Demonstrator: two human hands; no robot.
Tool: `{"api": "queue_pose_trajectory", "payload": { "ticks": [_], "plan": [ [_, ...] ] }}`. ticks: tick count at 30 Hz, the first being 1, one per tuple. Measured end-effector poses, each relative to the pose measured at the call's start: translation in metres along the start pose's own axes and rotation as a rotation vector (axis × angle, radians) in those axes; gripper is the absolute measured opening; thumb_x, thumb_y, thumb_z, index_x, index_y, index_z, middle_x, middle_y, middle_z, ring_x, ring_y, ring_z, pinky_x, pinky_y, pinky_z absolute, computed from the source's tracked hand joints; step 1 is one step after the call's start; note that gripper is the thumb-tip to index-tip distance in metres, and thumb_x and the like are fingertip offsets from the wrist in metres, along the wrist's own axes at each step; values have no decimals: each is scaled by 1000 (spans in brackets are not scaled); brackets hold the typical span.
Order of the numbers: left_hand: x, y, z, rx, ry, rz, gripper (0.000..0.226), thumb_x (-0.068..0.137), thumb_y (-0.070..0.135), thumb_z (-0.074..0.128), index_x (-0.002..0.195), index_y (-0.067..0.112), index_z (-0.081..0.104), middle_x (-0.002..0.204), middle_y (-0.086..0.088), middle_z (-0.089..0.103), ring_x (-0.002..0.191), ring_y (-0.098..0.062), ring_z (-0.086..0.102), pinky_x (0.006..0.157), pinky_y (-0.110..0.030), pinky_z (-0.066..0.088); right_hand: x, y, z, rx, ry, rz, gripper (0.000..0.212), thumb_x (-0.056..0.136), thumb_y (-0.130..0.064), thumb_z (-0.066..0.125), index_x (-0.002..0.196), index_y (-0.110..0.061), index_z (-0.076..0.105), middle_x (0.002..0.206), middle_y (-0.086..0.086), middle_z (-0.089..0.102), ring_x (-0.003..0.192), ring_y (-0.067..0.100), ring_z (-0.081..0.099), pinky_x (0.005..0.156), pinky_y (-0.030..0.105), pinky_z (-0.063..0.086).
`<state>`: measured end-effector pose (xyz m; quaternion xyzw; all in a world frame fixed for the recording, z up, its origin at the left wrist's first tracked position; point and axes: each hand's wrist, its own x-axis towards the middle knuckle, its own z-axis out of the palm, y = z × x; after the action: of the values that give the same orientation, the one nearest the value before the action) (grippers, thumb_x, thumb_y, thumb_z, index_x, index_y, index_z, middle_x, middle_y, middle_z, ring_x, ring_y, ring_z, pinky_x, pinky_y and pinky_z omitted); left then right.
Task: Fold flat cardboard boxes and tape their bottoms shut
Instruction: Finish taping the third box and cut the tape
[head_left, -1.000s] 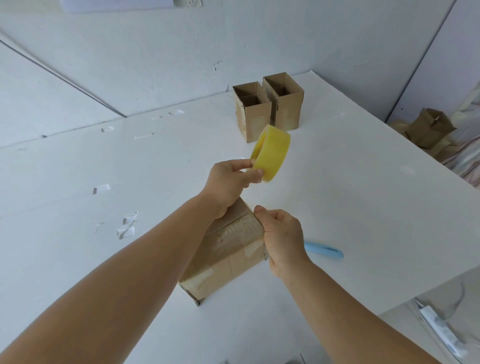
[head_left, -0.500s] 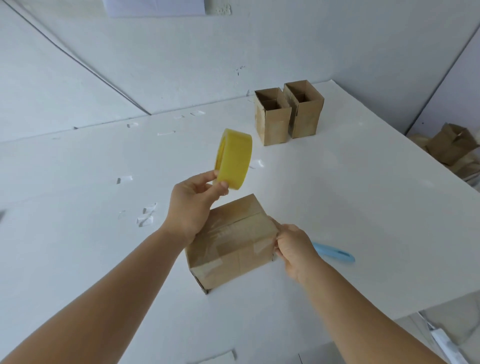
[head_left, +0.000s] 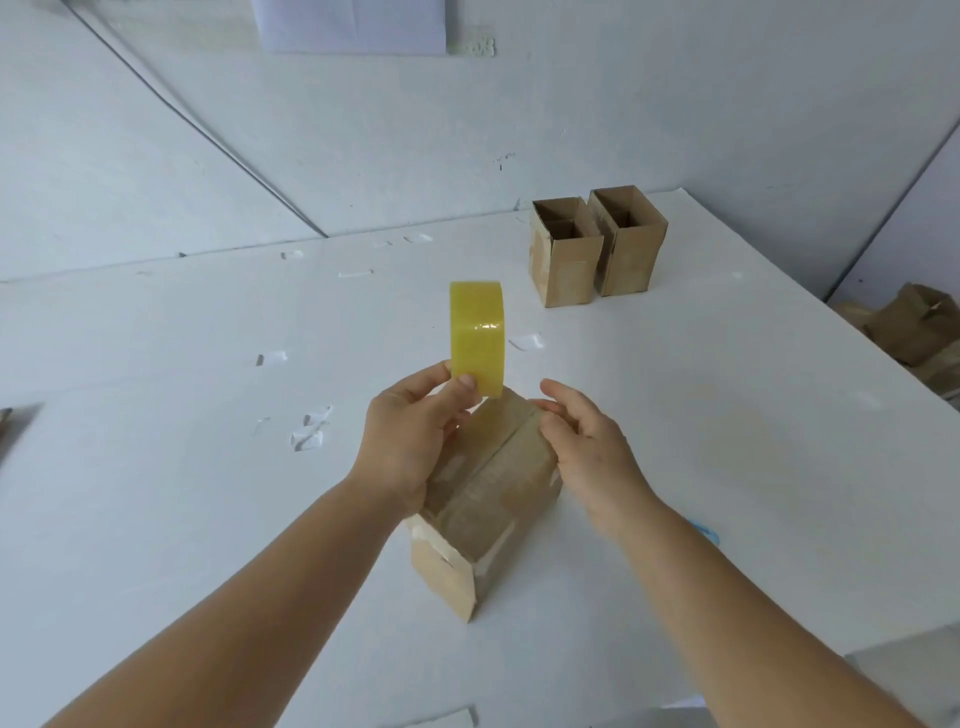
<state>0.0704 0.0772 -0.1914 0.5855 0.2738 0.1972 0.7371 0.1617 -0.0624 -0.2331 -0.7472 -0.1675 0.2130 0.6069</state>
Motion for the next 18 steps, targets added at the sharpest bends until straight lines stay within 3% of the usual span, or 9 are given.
{"api": "queue_pose_trajectory", "payload": {
  "ticks": [2, 6, 9, 12, 14, 18],
  "plan": [
    [-12, -1, -1, -53, -31, -3, 12, 88, 18, 66, 89, 19, 78, 72, 3, 67, 64, -9, 59, 59, -16, 49, 13, -7, -4, 35, -98, 26, 44, 94, -17, 49, 136, -32, 46, 116, -16, 63, 99, 6, 63, 85, 27, 52],
    [-23, 5, -7, -80, -79, 45, 17, 90, 17, 61, 94, 21, 77, 72, 4, 60, 70, -9, 53, 72, -17, 51, 29, -20, -9, -16, -236, -25, 51, 93, -15, 54, 139, -30, 40, 118, -16, 63, 107, 3, 60, 85, 24, 49],
    [-21, 19, -13, -52, -160, 55, 22, 92, 15, 58, 93, 26, 77, 73, 6, 64, 72, -9, 57, 81, -21, 53, 33, -38, -14, 161, -272, -92, 56, 91, -34, 58, 142, -35, 34, 139, -15, 48, 125, 0, 46, 104, 28, 35],
    [-17, 31, -16, 35, -302, 26, 24, 94, 13, 54, 100, 23, 75, 82, 0, 66, 80, -11, 61, 84, -23, 53, 33, -59, -19, 321, -384, -135, 85, 72, -57, 68, 144, -33, 31, 145, -8, 43, 135, 10, 38, 112, 32, 25],
    [-14, 36, -15, 74, -367, 6, 24, 94, 11, 53, 103, 21, 74, 82, -1, 67, 80, -12, 62, 84, -24, 53, 29, -70, -23, 334, -392, -159, 106, 52, -67, 78, 141, -25, 38, 139, -1, 50, 129, 13, 45, 108, 30, 33],
    [-4, 45, -14, 140, -380, -66, 20, 92, 9, 59, 106, 18, 71, 79, -4, 67, 74, -12, 63, 82, -27, 56, 25, -79, -36, 367, -355, -180, 94, 38, -63, 86, 116, -21, 53, 105, -3, 64, 100, 12, 60, 91, 28, 46]
  ]
}}
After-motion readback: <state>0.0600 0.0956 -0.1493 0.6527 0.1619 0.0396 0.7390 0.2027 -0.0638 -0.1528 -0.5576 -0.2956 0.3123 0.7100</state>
